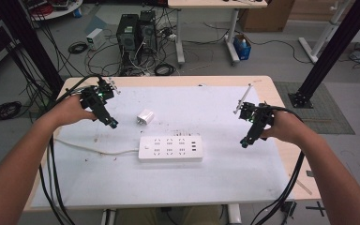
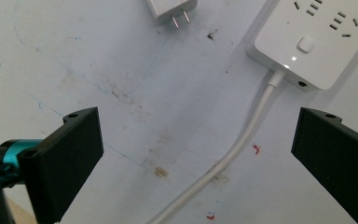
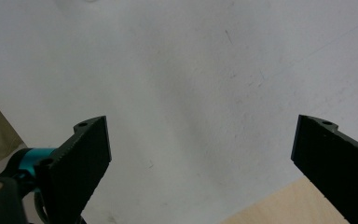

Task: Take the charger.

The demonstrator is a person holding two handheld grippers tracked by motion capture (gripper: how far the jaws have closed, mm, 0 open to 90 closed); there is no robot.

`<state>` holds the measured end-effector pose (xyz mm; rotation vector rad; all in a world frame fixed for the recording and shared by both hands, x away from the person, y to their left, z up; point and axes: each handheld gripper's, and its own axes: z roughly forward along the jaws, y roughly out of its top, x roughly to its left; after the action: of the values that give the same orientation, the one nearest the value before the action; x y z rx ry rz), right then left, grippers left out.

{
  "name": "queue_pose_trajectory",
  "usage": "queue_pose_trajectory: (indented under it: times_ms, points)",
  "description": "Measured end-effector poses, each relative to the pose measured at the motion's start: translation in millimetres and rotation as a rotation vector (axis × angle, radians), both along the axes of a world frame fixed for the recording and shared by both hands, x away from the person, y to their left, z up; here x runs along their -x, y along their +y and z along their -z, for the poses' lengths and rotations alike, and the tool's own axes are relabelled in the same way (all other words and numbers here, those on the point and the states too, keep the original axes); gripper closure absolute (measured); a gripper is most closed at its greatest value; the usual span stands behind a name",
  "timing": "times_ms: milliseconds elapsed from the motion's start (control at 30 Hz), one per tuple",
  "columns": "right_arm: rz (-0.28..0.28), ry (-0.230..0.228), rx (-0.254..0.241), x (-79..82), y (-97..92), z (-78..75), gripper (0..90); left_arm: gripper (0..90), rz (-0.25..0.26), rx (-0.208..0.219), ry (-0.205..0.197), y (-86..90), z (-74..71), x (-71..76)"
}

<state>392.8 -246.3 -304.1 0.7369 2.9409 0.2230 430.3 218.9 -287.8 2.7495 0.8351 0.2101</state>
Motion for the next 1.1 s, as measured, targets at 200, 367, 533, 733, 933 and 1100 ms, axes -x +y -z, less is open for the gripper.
queue_pose_trajectory:
  times_ms: [200,367,533,733,933,1100]
  points:
    - [0.0,-0.007,-0.006,0.2,-0.7,-0.6,4.0,2.1,-0.005,0.006,0.0,0.3,-0.5,-1.5]
    - [0.017,-0.006,-0.001,0.8,-1.4,-2.1,4.0,2.1,-0.017,0.018,-0.007,-2.5,-0.8,-3.1]
    - [0.018,-0.013,0.0,1.7,-1.1,-2.6,4.0,2.0,-0.057,0.029,-0.009,-3.4,-1.2,-6.4]
    - [0.037,-0.027,-0.012,3.4,-0.4,-5.1,4.1,2.0,-0.133,0.061,-0.008,-6.3,-4.8,-9.7]
    - [0.05,-0.038,-0.025,5.6,0.9,-8.1,4.1,2.1,-0.176,0.08,-0.019,-16.2,-12.9,-11.9]
    - [0.06,-0.052,-0.033,6.6,2.2,-9.6,4.1,2.0,-0.179,0.079,-0.042,-27.7,-17.6,-15.2]
